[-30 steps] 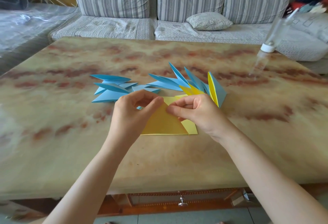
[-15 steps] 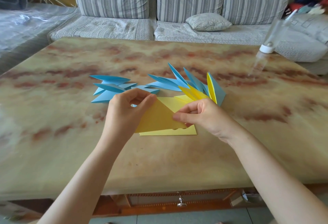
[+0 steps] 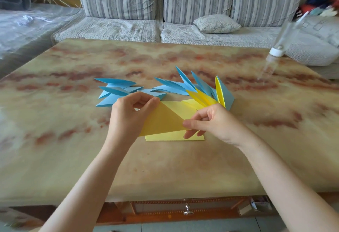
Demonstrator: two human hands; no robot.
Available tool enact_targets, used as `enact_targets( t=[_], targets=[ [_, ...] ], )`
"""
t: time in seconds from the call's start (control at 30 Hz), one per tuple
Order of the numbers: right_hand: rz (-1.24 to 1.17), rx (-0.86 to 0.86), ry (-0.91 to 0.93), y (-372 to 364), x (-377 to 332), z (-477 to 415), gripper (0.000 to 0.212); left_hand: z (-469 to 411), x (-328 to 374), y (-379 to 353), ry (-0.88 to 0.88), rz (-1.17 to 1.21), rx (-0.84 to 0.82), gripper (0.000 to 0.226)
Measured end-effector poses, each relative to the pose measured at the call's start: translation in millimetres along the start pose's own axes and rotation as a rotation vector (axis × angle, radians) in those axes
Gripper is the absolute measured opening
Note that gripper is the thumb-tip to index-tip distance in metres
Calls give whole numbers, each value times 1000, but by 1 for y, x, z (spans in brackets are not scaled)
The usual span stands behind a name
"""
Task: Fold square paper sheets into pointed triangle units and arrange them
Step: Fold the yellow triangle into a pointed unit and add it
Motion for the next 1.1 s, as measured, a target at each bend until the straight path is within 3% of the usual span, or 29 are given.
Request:
enact_targets(
  t=[0.43,0.6,0.73,0.93,1.1],
  targets=[
    [339,84,8,3,4,4,50,-3,-6,6,86,41,43,12],
    [258,132,41,15,6,3,53,-5,-4,9,86,65,6,15],
    [190,18,15,27,2,10,35,-6,-5,10,97,18,3,15],
    [-31,161,90,19,-1,4,44,-1,-4,-3,69,-6,-75,12],
    [-34,156,117,-4,0,-6,14,8,0,-28,22,-43,-157,17]
  ],
)
Point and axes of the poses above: each hand's wrist, its own z-axis away from the middle knuckle, its own y-axis out of the back of the hand, x = y × z, the point moved 3 cm from there along -z, towards the middle knuckle, and after that the axes turned 4 degrees about -x, right-handed, at the moved point
